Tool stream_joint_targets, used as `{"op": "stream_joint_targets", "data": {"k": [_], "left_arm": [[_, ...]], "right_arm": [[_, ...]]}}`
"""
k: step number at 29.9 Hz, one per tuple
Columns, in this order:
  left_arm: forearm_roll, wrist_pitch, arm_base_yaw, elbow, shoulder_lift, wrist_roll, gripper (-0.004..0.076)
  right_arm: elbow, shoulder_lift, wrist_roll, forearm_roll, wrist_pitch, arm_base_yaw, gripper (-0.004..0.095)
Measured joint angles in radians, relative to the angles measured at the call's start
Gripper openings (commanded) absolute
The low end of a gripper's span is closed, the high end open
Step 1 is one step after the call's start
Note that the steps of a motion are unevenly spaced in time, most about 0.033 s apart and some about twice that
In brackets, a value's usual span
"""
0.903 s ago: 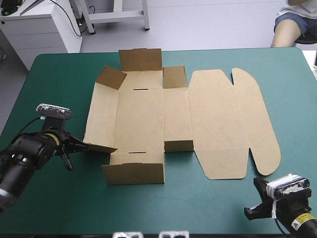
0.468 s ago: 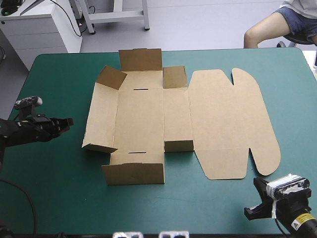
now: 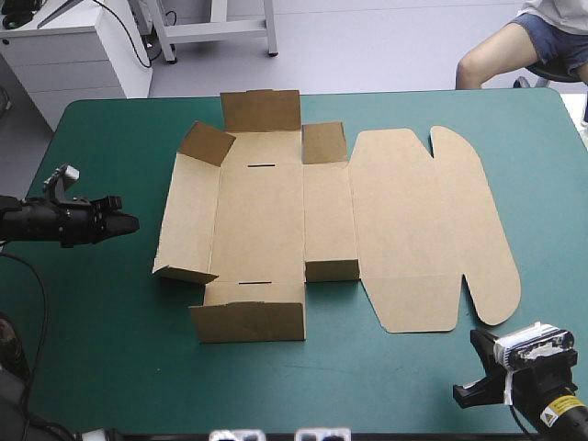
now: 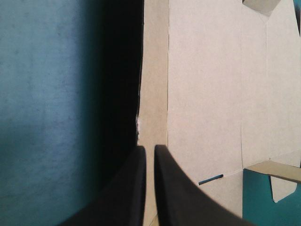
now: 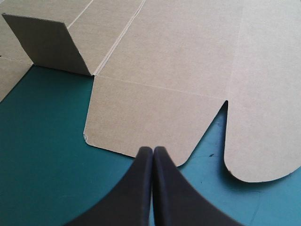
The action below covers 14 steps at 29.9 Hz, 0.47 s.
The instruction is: Fold the box
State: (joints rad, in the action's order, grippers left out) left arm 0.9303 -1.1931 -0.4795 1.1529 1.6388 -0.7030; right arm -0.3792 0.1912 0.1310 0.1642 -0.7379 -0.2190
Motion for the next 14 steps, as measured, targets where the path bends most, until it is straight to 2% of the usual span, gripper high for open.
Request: {"op": "stream_joint_targets", "data": {"k": [6, 8, 14], "left_arm": [[-0.003, -0.003, 0.013, 0.0, 0.007, -0.086, 0.0491], [-0.024, -0.003, 0.04, 0.0, 0.007, -0.13, 0.0564], [-0.086, 0.025, 0.143, 0.0, 0.007, -0.146, 0.0582]], "right_arm": [[0.0, 0.0, 0.0, 0.0, 0.0, 0.0, -0.002], [0.0, 0.0, 0.0, 0.0, 0.0, 0.0, -0.002], [0.0, 0.0, 0.0, 0.0, 0.0, 0.0, -0.002]]}}
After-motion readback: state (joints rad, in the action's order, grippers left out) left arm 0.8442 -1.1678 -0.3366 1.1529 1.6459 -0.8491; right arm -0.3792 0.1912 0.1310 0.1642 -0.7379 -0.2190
